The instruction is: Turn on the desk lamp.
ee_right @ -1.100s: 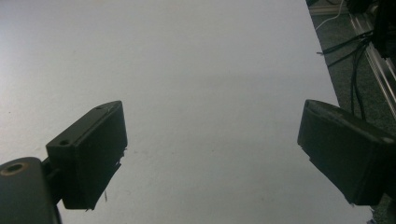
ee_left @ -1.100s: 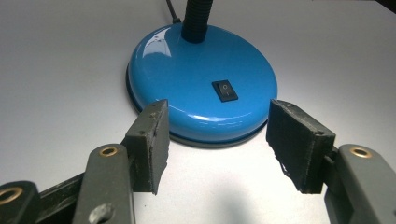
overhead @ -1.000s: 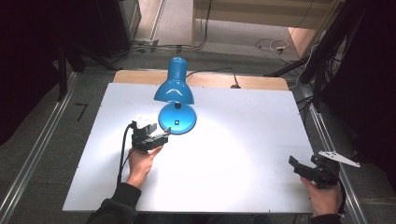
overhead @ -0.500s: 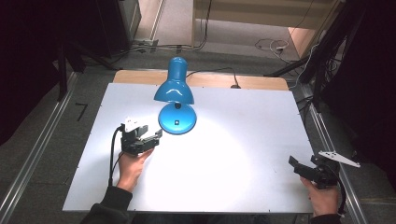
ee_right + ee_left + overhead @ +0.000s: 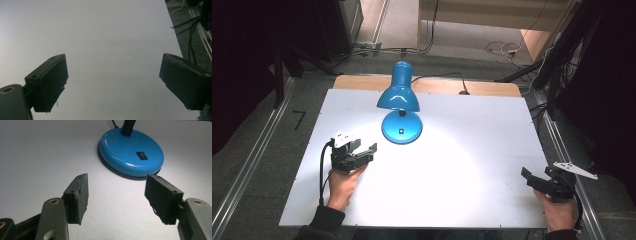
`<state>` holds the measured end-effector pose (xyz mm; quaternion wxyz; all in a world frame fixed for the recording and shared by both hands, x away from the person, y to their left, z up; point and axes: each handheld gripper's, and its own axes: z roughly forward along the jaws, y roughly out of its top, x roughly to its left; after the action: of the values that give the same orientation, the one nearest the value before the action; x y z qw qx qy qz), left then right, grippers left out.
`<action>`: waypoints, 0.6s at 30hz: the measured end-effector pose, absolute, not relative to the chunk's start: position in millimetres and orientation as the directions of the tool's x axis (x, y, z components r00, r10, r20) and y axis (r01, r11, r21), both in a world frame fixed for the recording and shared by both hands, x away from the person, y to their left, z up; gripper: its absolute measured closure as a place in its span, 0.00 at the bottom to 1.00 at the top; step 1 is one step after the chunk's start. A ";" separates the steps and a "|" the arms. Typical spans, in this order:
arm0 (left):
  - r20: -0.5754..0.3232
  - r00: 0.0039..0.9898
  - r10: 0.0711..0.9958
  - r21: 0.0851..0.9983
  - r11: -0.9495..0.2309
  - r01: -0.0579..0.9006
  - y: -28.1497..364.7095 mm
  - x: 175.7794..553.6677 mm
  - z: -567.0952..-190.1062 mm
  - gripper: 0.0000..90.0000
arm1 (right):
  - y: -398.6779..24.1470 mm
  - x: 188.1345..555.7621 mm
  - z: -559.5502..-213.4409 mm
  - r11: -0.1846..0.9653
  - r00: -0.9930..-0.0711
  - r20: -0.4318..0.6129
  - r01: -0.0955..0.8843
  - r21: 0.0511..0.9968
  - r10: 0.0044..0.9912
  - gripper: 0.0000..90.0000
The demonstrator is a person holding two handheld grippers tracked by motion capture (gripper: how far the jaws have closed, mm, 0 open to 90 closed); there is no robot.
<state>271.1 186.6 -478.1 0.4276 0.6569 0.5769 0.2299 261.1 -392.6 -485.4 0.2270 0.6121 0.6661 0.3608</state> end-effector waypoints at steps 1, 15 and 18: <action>-0.190 0.228 0.955 0.827 0.030 0.562 187.5 269.9 -478.1 0.40 | -392.7 261.1 -485.4 -0.010 -0.148 0.139 0.651 0.759 0.979 0.08; -0.182 0.214 0.960 0.823 0.029 0.567 199.8 252.4 -481.5 0.40 | -393.2 261.0 -485.6 -0.009 -0.148 0.140 0.652 0.758 0.979 0.08; -0.185 0.211 0.960 0.819 0.032 0.573 203.2 249.8 -482.4 0.39 | -392.8 260.9 -485.6 -0.008 -0.149 0.138 0.653 0.757 0.979 0.08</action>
<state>249.8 203.2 -482.4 0.4181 0.6561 0.5841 0.2314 260.9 -392.8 -485.6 0.2264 0.6118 0.6670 0.3600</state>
